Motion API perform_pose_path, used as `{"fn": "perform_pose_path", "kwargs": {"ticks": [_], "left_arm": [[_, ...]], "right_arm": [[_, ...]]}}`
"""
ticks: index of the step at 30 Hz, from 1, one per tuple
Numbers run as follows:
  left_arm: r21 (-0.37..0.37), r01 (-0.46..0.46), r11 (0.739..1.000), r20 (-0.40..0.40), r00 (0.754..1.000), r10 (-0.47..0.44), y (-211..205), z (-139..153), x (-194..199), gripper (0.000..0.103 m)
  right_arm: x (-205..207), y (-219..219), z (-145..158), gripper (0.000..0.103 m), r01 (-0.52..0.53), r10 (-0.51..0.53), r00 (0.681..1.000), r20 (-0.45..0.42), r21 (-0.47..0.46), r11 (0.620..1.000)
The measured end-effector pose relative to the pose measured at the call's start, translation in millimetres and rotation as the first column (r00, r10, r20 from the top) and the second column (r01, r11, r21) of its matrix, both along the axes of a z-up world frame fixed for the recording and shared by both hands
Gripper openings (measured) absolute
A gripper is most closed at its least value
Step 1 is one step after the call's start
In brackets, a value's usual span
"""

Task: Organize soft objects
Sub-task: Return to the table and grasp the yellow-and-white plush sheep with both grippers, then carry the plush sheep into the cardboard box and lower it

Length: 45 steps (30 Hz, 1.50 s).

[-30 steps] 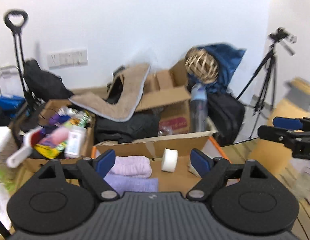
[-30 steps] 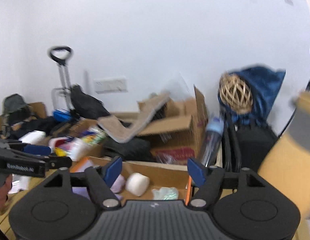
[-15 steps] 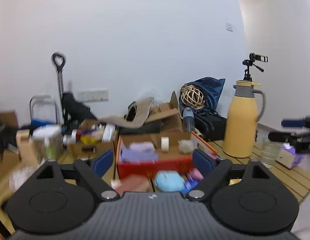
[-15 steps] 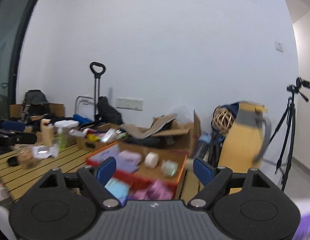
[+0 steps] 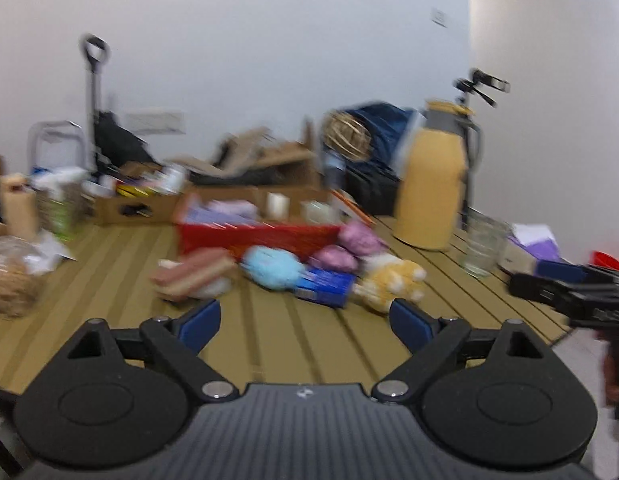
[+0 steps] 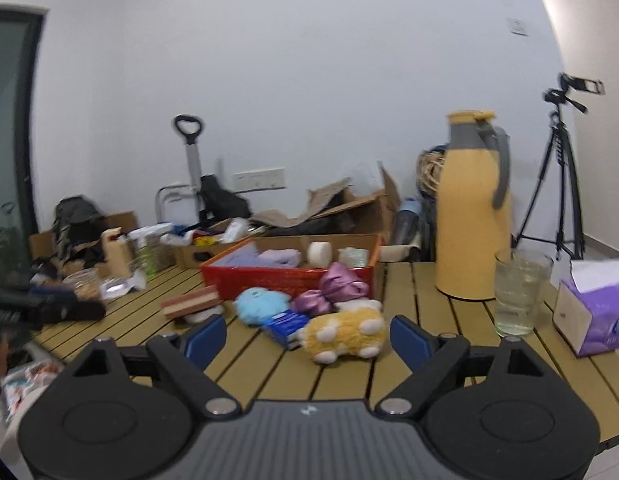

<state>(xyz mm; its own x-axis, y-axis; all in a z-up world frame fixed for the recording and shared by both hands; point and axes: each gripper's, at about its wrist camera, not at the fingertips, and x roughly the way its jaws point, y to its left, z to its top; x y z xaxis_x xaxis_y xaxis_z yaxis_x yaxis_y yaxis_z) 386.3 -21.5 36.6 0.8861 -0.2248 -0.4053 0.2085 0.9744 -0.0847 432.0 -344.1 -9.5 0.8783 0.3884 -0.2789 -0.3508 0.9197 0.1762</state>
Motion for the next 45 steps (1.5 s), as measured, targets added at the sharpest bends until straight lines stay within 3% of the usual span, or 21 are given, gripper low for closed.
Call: {"fn": "perform_pose_path", "kwargs": {"ticks": [4, 8, 11, 15, 18, 20, 22, 25, 28, 37, 40, 45], "left_arm": [[-0.014, 0.078, 0.997, -0.101, 0.992, -0.079, -31, -24, 57, 0.090], [-0.029, 0.124, 0.992, -0.175, 0.976, -0.127, -57, -51, 117, 0.089], [-0.081, 0.150, 0.985, -0.230, 0.959, -0.165, -67, -66, 155, 0.075], [-0.166, 0.153, 0.974, -0.219, 0.957, -0.188, -69, -80, 186, 0.072], [-0.275, 0.137, 0.952, -0.204, 0.959, -0.197, -57, -97, 196, 0.069], [-0.338, 0.136, 0.931, -0.228, 0.948, -0.221, -51, -106, 200, 0.068], [-0.343, 0.154, 0.927, -0.222, 0.945, -0.239, -50, -102, 198, 0.059], [-0.357, 0.188, 0.915, -0.214, 0.937, -0.276, -52, -101, 195, 0.053], [-0.379, 0.203, 0.903, -0.243, 0.920, -0.309, -55, -106, 200, 0.048], [-0.423, 0.215, 0.880, -0.249, 0.907, -0.341, -65, -104, 198, 0.048], [-0.419, 0.224, 0.880, -0.241, 0.907, -0.345, -65, -101, 191, 0.047], [-0.412, 0.252, 0.876, -0.178, 0.920, -0.349, -54, -82, 174, 0.046]], "right_arm": [[55, -1, -23, 0.081, 0.062, -0.059, 0.993, -0.102, 0.032, 0.998], [111, 6, -38, 0.080, 0.068, -0.064, 0.990, -0.124, 0.030, 0.997], [156, 15, -50, 0.076, 0.060, -0.058, 0.985, -0.164, 0.006, 0.998], [202, 19, -63, 0.073, 0.039, -0.024, 0.974, -0.225, 0.063, 0.997], [223, 16, -80, 0.056, 0.070, -0.017, 0.949, -0.314, 0.157, 0.985], [220, 16, -85, 0.055, 0.078, -0.027, 0.947, -0.321, 0.149, 0.986], [207, 14, -85, 0.052, 0.110, -0.058, 0.949, -0.309, 0.153, 0.982], [188, 2, -93, 0.050, 0.190, -0.092, 0.936, -0.339, 0.269, 0.944], [184, 7, -94, 0.050, 0.194, -0.104, 0.939, -0.329, 0.251, 0.948], [147, -7, -106, 0.048, 0.278, -0.171, 0.936, -0.308, 0.350, 0.894], [142, -1, -100, 0.047, 0.286, -0.202, 0.939, -0.279, 0.307, 0.908], [128, 1, -83, 0.047, 0.256, -0.187, 0.956, -0.226, 0.335, 0.907]]}}
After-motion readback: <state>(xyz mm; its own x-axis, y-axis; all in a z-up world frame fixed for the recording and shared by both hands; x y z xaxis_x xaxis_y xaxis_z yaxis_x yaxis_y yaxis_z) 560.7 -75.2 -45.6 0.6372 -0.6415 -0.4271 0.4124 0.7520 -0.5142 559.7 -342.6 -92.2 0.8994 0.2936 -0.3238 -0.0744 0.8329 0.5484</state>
